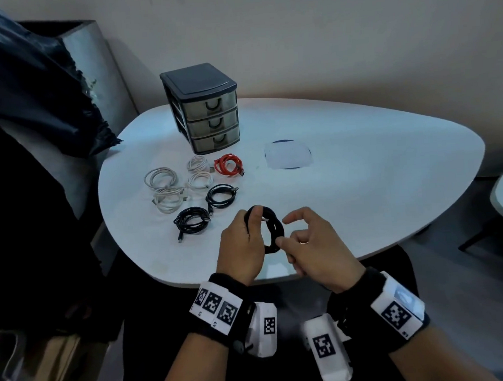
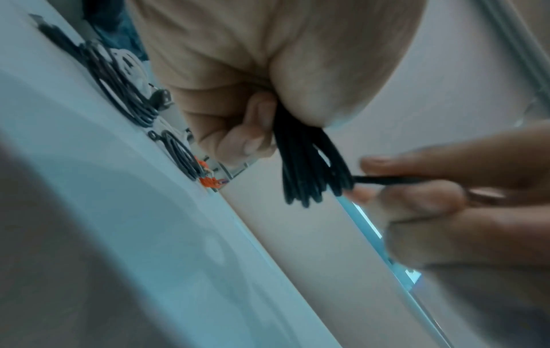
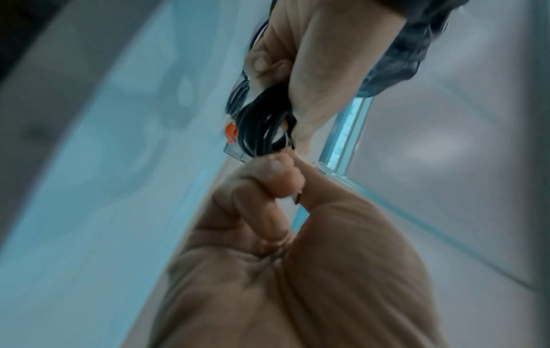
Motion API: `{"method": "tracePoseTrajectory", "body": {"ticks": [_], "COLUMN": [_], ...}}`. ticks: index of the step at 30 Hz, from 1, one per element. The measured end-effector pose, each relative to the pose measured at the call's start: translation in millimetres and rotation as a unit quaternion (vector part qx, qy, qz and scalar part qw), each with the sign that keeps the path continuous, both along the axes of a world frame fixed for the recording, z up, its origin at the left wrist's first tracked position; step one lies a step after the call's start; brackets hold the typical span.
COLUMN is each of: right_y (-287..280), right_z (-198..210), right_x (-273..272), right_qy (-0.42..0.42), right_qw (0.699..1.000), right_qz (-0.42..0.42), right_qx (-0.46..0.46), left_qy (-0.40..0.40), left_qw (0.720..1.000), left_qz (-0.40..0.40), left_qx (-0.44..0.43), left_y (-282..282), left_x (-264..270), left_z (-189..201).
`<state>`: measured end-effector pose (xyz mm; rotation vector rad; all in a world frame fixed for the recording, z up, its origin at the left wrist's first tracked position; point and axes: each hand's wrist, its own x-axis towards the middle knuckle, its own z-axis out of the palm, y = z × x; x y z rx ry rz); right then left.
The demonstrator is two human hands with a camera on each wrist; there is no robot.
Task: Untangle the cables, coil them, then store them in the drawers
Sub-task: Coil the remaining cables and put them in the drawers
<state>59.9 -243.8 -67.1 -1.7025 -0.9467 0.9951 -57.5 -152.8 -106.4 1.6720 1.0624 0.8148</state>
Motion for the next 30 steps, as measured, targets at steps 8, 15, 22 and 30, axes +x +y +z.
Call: {"method": "tracePoseTrajectory", "body": {"ticks": [8,15,22,30], "right_y": [6.2,16.8,17.5,19.4], "right_z": [6.8,13.3,-2.8,2.8], "right_x": [-2.2,-10.5,-12.5,0.3], "right_qy": [-0.001,0.153,0.007,0.02], "right_qw": [0.999,0.975,0.982,0.991], "right_qz": [-0.001,-0.036,-0.048,-0.065], "right_qx": [0.033,0.155,0.183,0.116], "left_qy": [-0.123,-0.278,0.079,0.039], "left_qw": [0.986,0.913,0.996,0.999], "left_qz": [0.03,0.045,0.002,-0.034], "left_qx": [-0.107,-0.294,0.045,0.002], "left_y": [11.7,9.4,12.8,19.2], "left_x": [0.5,5.2,-9.4,-7.8], "left_z": [30.9,46.6,33.2,25.3]}}
